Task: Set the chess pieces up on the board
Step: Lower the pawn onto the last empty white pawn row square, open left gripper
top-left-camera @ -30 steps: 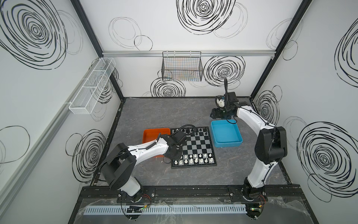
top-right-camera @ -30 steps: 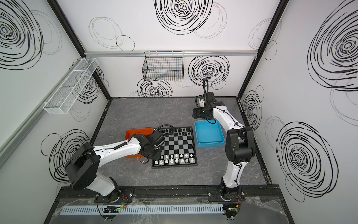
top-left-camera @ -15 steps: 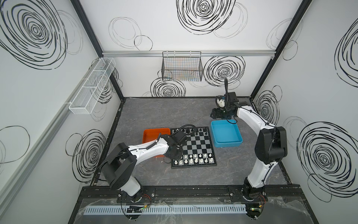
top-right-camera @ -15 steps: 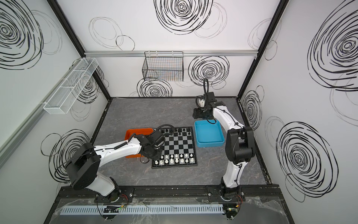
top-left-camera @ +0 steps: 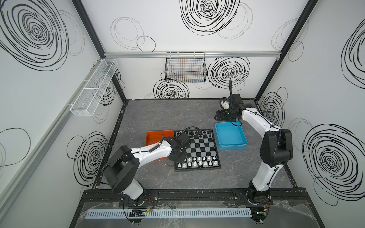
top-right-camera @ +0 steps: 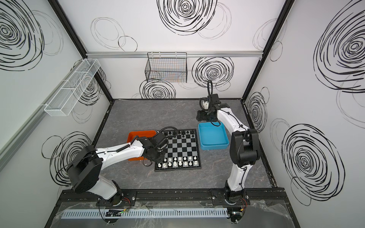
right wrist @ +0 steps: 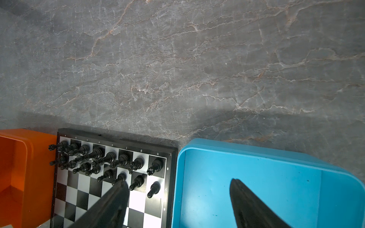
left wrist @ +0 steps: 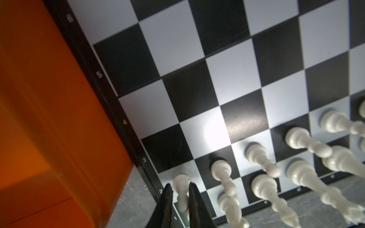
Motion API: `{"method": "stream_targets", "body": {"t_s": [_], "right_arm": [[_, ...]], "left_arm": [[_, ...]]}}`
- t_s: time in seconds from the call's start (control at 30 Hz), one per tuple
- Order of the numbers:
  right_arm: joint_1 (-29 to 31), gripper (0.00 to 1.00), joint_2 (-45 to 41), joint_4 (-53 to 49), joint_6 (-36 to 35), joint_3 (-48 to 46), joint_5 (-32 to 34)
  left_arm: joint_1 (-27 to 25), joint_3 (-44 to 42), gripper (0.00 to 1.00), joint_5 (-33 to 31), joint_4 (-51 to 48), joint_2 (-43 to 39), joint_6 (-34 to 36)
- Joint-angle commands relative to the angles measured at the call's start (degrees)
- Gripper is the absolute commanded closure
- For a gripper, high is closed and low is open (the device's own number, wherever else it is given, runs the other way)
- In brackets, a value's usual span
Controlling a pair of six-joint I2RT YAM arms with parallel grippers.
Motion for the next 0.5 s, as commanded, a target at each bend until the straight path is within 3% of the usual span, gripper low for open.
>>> {"method": "stream_targets", "body": {"t_s": [0.0, 0.47], "right_arm": [[-0.2, 0.15, -1.2, 0.7, -0.6, -0.5, 0.0], [-0.2, 0.15, -1.3, 0.8, -0.6, -0.8, 0.0]], "left_arm": [[-0.4, 0.7, 0.79, -1.6, -1.8, -0.3, -0.1], [-0.9, 2.0, 0.74, -1.4, -2.7, -0.4, 0.0]]}}
